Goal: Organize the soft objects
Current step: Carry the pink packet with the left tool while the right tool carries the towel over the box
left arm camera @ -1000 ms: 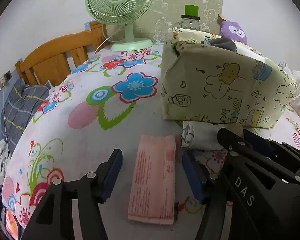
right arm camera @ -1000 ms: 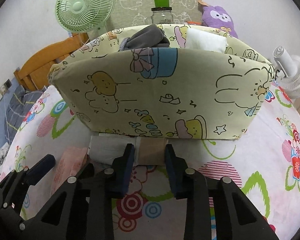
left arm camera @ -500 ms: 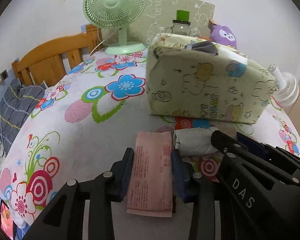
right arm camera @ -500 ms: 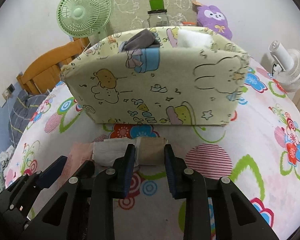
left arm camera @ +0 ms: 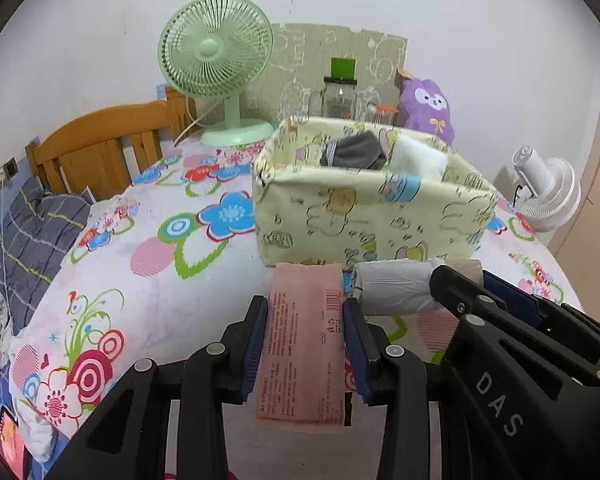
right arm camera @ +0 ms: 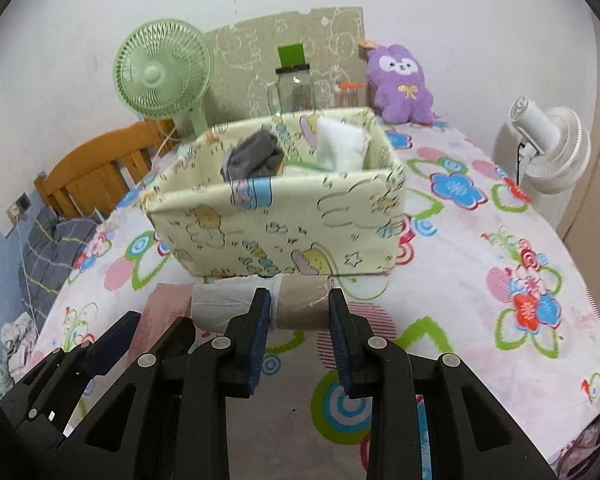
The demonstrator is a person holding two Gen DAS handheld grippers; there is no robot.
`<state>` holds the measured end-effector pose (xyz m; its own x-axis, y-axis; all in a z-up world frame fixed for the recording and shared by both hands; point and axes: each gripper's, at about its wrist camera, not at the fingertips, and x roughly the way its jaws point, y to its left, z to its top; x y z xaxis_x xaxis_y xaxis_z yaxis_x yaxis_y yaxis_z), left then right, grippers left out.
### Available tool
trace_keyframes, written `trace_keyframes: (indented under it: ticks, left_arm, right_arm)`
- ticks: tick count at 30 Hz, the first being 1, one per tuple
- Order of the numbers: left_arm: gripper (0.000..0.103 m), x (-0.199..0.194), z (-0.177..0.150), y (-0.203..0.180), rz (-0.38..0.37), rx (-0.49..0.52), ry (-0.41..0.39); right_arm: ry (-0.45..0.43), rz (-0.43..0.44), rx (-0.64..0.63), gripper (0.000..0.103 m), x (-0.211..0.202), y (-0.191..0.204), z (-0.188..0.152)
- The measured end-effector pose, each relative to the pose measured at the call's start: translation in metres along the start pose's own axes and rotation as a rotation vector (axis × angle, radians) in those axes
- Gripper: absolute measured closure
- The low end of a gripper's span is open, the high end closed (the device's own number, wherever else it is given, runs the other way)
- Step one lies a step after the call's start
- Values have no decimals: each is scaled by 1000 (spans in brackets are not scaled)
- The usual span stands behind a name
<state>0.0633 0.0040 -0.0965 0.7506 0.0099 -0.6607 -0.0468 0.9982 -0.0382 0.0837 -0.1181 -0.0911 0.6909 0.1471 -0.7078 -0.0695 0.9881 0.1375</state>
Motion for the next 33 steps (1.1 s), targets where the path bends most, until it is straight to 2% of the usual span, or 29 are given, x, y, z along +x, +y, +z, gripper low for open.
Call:
trace_keyframes:
  ticks: [19,33]
  left_arm:
    - [64,-42,34,-11,-13,18,-93]
    - [64,-49,62,-16,-24,38,-131]
  right_arm:
    - [-103,-1,-11,71,-57,2,30]
    - [-150,-11,-15,71,-68,2,57]
